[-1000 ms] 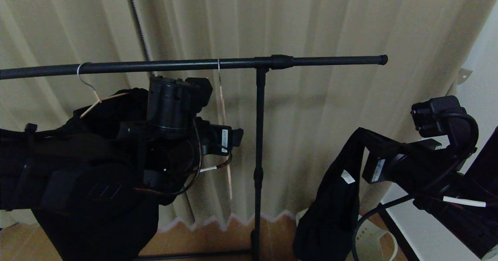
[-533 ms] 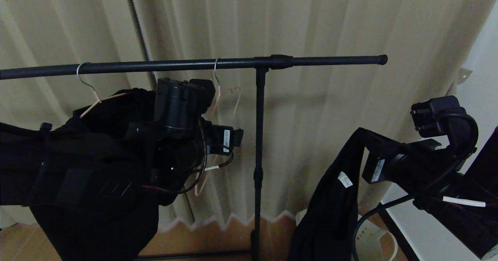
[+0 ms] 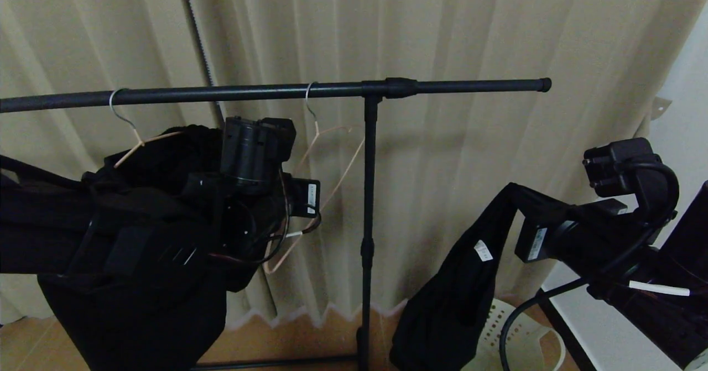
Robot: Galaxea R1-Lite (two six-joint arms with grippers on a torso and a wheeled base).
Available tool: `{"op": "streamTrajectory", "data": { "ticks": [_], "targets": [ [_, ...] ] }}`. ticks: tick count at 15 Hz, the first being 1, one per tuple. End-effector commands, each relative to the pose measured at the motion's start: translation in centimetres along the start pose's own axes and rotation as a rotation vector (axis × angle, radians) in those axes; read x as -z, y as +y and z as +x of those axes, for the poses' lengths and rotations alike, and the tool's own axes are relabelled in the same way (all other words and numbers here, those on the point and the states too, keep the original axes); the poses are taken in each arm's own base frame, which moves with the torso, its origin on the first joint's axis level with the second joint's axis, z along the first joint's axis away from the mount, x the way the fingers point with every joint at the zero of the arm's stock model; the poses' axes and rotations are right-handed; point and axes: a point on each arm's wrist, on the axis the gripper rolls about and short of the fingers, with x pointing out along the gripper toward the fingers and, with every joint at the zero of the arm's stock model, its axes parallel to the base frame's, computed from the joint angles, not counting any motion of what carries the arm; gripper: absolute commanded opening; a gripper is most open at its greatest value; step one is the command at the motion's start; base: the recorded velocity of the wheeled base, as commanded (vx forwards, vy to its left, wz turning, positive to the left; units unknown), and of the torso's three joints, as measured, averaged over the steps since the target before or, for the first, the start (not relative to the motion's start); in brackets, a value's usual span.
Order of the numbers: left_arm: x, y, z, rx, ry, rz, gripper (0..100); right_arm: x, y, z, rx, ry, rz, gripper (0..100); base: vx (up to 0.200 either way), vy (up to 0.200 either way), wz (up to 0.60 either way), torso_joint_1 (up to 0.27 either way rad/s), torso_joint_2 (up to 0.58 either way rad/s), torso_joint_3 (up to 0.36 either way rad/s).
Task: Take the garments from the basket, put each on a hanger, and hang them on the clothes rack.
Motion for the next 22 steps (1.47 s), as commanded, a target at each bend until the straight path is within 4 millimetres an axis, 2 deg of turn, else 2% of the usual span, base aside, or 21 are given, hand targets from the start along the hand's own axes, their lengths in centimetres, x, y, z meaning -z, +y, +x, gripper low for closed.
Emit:
{"op": "streamTrajectory", "data": {
  "ticks": [1, 8, 11, 14, 17, 22],
  "targets": [
    [-0.3, 0.6, -0.3, -0.011, -0.009, -0.008, 0, 0.0, 0.0, 0.0, 0.001, 0.0, 0.0, 0, 0.0, 0.0, 0.0, 0.0, 0.0, 0.0],
    [-2.4, 1.2, -2.4, 0.016, -0.108, -0.05, 0, 0.0, 0.0, 0.0, 0.001, -0.001, 0.0, 0, 0.0, 0.0, 0.0, 0.0, 0.0, 0.0],
    [-2.7, 1.5, -3.3, 0.038, -0.122, -0.056, 0, 0.0, 0.0, 0.0, 0.001, 0.0, 0.0, 0, 0.0, 0.0, 0.0, 0.0, 0.0, 0.0],
    [-2.3, 2.0, -4.3, 0.069, -0.112, -0.053, 0, 0.0, 0.0, 0.0, 0.001, -0.001, 0.0, 0, 0.0, 0.0, 0.0, 0.0, 0.0, 0.0],
    [-2.1, 2.8, -6.5, 0.087, -0.126, -0.056, 0, 0.0, 0.0, 0.0, 0.001, -0.001, 0.0, 0, 0.0, 0.0, 0.0, 0.0, 0.0, 0.0],
    [0.1, 5.0, -11.7, 0.24, -0.14, -0.053, 0, 0.0, 0.0, 0.0, 0.001, -0.001, 0.0, 0, 0.0, 0.0, 0.0, 0.0, 0.0, 0.0]
  ]
}}
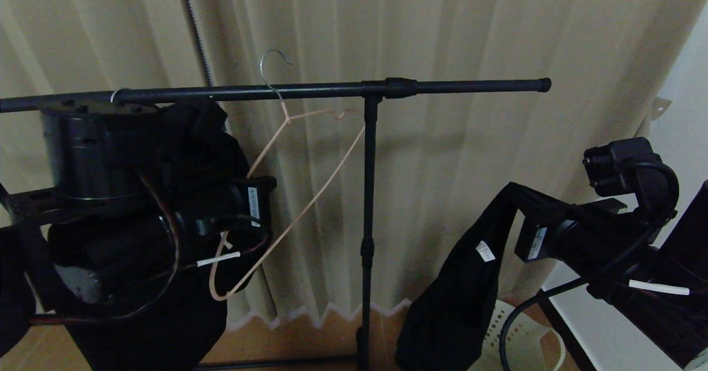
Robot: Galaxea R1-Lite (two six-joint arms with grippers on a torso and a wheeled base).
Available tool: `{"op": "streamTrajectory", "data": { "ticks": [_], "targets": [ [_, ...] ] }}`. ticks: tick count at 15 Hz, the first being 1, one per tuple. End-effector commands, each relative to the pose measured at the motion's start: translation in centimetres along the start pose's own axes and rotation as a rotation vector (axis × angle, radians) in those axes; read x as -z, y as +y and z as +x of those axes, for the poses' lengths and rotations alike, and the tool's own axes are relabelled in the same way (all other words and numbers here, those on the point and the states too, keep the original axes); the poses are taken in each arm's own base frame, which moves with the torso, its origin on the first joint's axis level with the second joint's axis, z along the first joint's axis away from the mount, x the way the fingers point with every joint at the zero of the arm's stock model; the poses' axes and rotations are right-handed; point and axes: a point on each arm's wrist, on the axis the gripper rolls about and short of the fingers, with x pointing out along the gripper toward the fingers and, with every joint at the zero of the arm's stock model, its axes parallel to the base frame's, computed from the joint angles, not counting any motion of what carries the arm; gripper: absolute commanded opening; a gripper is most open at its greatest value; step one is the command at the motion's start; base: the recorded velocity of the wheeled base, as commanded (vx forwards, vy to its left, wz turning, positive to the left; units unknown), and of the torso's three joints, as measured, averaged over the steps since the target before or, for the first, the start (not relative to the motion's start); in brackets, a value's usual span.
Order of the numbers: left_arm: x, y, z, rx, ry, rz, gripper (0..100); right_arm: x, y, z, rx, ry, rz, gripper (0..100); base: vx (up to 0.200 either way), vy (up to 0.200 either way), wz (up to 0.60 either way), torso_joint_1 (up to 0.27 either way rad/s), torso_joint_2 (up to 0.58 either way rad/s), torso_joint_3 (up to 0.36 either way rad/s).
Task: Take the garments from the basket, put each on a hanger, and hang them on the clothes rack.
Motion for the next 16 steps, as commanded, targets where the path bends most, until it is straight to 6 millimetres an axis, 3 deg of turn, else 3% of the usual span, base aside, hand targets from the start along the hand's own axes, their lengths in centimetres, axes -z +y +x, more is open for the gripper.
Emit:
{"op": "streamTrajectory", "data": {
  "ticks": [1, 8, 16],
  "targets": [
    [0.6, 0.7, -3.6, 0.063, -0.049, -0.011, 0, 0.1, 0.0, 0.0, 0.0, 0.002, -0.001, 0, 0.0, 0.0, 0.0, 0.0, 0.0, 0.0],
    [5.6, 2.3, -6.4, 0.043, -0.024, 0.018, 0, 0.2, 0.1, 0.1, -0.002, 0.007, -0.004, 0, 0.0, 0.0, 0.0, 0.0, 0.0, 0.0],
    [7.9, 3.0, -6.9, 0.03, -0.017, 0.014, 0, 0.6, 0.2, 0.4, 0.0, 0.024, -0.011, 0, -0.2, 0.0, 0.0, -0.002, 0.0, 0.001]
  ]
}}
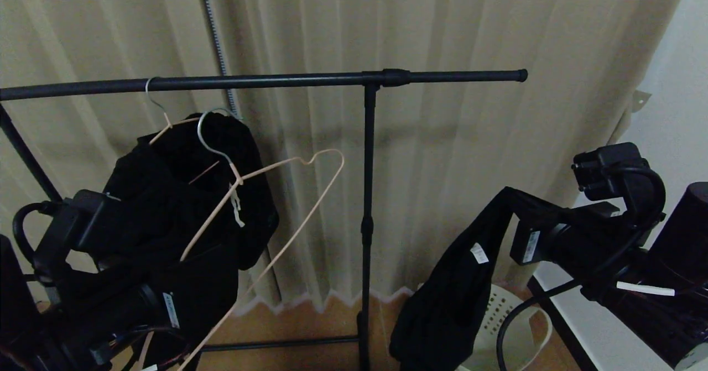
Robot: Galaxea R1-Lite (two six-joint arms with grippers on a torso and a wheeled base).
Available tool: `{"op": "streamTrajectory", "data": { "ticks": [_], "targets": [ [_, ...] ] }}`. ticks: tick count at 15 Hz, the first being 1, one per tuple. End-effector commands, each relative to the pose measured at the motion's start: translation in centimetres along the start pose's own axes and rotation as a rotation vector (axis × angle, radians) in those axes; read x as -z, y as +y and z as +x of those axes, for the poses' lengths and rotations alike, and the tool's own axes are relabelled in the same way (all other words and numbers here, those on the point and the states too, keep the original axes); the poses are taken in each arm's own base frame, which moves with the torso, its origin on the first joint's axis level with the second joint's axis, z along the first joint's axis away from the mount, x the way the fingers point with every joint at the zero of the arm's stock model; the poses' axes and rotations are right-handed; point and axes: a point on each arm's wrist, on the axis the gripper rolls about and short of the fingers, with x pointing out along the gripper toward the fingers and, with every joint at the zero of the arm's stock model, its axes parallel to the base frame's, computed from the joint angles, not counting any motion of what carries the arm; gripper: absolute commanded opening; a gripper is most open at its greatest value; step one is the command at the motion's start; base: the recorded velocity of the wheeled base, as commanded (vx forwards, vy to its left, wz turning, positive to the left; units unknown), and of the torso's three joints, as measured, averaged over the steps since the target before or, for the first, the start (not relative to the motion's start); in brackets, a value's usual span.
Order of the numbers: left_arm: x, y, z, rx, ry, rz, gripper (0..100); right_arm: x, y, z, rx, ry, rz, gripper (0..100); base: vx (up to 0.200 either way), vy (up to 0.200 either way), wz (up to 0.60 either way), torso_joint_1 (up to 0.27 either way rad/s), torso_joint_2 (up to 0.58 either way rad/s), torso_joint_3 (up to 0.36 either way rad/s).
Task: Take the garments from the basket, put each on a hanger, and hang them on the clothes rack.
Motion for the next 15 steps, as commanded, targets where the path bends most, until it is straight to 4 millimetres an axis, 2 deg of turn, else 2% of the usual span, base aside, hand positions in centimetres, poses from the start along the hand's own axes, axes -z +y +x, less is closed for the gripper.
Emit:
{"op": "streamTrajectory", "data": {
  "ticks": [1, 4, 5, 9, 15],
  "targets": [
    [0.9, 0.1, -0.1, -0.003, 0.028, 0.005, 0, 0.1, 0.0, 0.0, -0.001, 0.002, -0.001, 0, 0.0, 0.0, 0.0, 0.0, 0.0, 0.0],
    [1.5, 0.1, -0.4, 0.013, 0.04, 0.01, 0, 0.1, 0.0, 0.1, 0.006, 0.005, -0.014, 0, 0.0, 0.0, 0.0, 0.0, 0.0, 0.0],
    [2.3, 0.0, -0.6, 0.13, 0.052, 0.046, 0, 0.3, 0.2, 0.6, 0.059, 0.016, -0.094, 0, 0.0, 0.0, 0.0, 0.0, 0.0, 0.0],
    [3.7, -0.2, -0.9, 0.369, 0.113, 0.126, 0, -0.3, 0.3, 1.2, 0.148, 0.013, -0.242, 0, 0.0, 0.0, 0.0, 0.0, 0.0, 0.0],
    [3.5, -1.6, -1.0, 0.516, 0.101, 0.14, 0, 0.7, 0.8, 2.7, 0.207, 0.051, -0.261, 0, 0.0, 0.0, 0.0, 0.0, 0.0, 0.0]
  ]
}}
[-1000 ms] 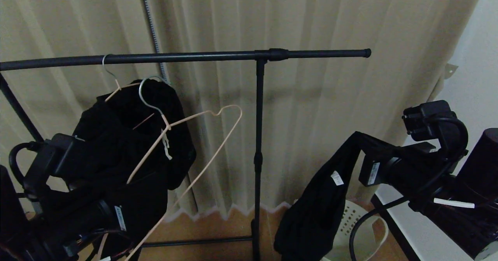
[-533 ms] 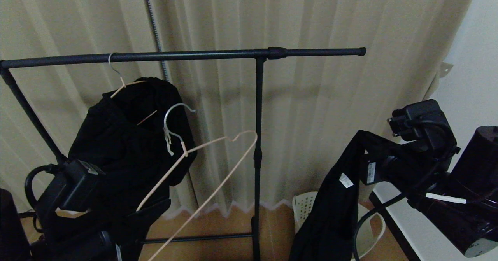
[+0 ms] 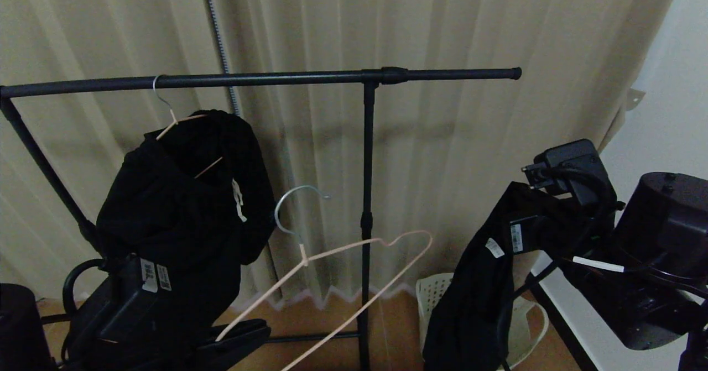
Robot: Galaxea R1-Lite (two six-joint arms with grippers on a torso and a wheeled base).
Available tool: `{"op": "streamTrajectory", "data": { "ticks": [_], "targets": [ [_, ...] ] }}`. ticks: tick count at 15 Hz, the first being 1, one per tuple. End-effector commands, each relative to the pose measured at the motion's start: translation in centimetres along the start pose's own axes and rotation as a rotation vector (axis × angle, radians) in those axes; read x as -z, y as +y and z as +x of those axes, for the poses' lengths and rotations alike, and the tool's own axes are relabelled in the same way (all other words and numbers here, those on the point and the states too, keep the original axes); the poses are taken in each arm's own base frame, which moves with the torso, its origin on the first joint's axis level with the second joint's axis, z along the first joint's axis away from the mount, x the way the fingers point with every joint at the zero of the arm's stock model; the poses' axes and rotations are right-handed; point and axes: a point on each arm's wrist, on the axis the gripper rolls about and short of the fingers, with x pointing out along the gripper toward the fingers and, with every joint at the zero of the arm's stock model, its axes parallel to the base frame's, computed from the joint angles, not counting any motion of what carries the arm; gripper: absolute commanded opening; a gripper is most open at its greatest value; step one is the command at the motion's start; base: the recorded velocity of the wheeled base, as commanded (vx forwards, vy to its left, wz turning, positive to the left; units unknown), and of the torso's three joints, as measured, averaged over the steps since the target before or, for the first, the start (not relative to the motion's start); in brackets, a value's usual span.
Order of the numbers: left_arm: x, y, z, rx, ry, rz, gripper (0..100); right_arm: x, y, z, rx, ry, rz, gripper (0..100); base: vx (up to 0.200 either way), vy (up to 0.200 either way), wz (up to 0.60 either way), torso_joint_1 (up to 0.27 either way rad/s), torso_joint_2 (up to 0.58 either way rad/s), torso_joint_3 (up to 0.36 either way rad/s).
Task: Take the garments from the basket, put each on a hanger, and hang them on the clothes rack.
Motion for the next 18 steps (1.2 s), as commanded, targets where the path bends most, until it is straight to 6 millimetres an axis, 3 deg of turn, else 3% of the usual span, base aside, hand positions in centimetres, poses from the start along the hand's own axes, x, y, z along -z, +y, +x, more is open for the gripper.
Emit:
{"op": "streamTrajectory", "data": {
  "ticks": [1, 6, 11, 15, 18],
  "targets": [
    [-0.1, -0.4, 0.4, 0.034, -0.007, 0.007, 0, 0.3, 0.8, 0.8, -0.001, 0.01, -0.007, 0, 0.0, 0.0, 0.0, 0.0, 0.0, 0.0],
    [-0.5, -0.8, 1.4, 0.076, -0.015, -0.064, 0, 0.3, 1.7, 2.4, 0.028, -0.04, 0.037, 0, 0.0, 0.0, 0.0, 0.0, 0.0, 0.0],
    [-0.7, -0.5, 2.7, 0.078, -0.003, -0.075, 0, -0.1, 1.9, 2.7, 0.031, -0.05, 0.047, 0, 0.0, 0.0, 0.0, 0.0, 0.0, 0.0],
    [-0.9, 0.0, 5.0, 0.078, -0.036, -0.076, 0, -0.3, 1.9, 2.4, 0.023, -0.059, 0.053, 0, 0.0, 0.0, 0.0, 0.0, 0.0, 0.0],
    [-1.0, 0.1, 5.2, 0.077, -0.047, -0.075, 0, -0.3, 2.2, 2.6, 0.018, -0.059, 0.052, 0, 0.0, 0.0, 0.0, 0.0, 0.0, 0.0]
  ]
}}
